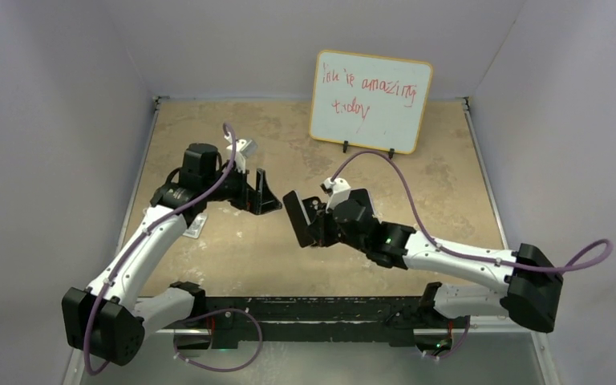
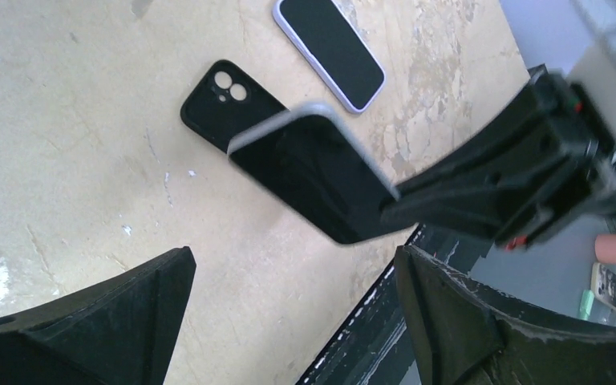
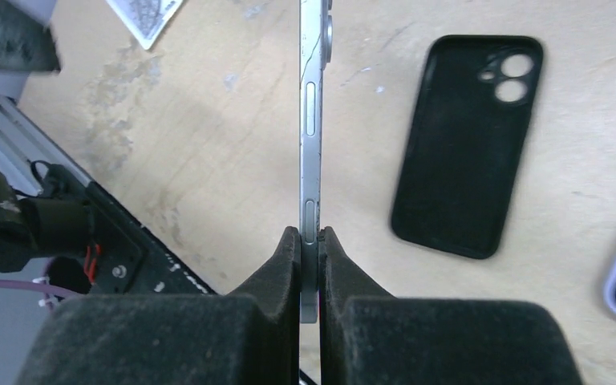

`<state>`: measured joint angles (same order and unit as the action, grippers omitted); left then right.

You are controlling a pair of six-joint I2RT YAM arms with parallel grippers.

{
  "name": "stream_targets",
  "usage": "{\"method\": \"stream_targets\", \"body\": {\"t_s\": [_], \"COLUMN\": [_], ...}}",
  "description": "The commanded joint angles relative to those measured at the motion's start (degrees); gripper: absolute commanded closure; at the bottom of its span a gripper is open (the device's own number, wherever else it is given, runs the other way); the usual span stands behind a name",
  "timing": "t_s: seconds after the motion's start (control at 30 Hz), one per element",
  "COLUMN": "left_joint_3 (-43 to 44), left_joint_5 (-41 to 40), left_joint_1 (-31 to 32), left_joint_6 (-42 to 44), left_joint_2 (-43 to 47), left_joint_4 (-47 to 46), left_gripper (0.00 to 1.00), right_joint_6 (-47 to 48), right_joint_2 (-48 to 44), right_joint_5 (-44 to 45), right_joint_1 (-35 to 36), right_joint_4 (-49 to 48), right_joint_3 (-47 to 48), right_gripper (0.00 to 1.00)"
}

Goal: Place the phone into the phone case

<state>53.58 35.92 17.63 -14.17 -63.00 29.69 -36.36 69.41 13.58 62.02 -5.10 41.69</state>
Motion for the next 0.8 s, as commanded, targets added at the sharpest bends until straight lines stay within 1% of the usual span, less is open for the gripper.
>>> {"method": "stream_targets", "body": {"t_s": [0.0, 0.07, 0.1, 0.2, 0.33, 0.4, 0.57, 0.67, 0.77], "left_joint_3": [-3.68, -5.21, -6.0, -9.56, -18.9, -21.06, -21.8, -24.97, -25.42], "left_joint_5": [3.58, 3.96, 3.41, 2.29, 1.24, 1.34, 0.68, -1.09, -3.0], "left_joint_1": [-0.23, -0.23, -0.23, -0.23, -0.16, -0.14, 0.74, 2.15, 3.8], "left_joint_6": [-0.11, 0.1, -0.12, -3.58, -12.91, -15.21, -16.48, -20.31, -21.58], "left_joint_2": [0.97, 0.67, 0.5, 0.29, 0.33, -1.63, -7.0, -7.42, -9.32], "left_joint_4": [-3.92, -5.91, -7.05, -12.38, -26.74, -32.66, -37.1, -43.07, -45.42], "left_gripper": [0.0, 0.0, 0.0, 0.01, 0.05, 0.07, 0.1, 0.1, 0.11], "right_joint_6": [6.9, 9.24, 10.63, 12.31, 11.02, 10.74, 8.25, 7.01, 6.09], "right_joint_2": [-4.52, -4.76, -4.58, -3.44, 0.68, 3.09, 10.25, 13.32, 15.09], "right_joint_5": [-9.85, -13.24, -13.46, -16.45, -21.66, -23.28, -29.33, -30.27, -30.46], "right_joint_1": [-8.63, -11.94, -13.01, -15.78, -19.32, -20.2, -23.4, -24.33, -24.96], "right_joint_4": [6.73, 9.79, 11.39, 13.25, 12.35, 11.79, 9.18, 7.14, 5.36], "right_joint_3": [1.99, 3.33, 4.07, 5.37, 6.66, 7.73, 8.9, 8.93, 8.93], "right_gripper": [1.0, 1.0, 1.0, 1.0, 1.0, 1.0, 1.0, 1.0, 1.0]}}
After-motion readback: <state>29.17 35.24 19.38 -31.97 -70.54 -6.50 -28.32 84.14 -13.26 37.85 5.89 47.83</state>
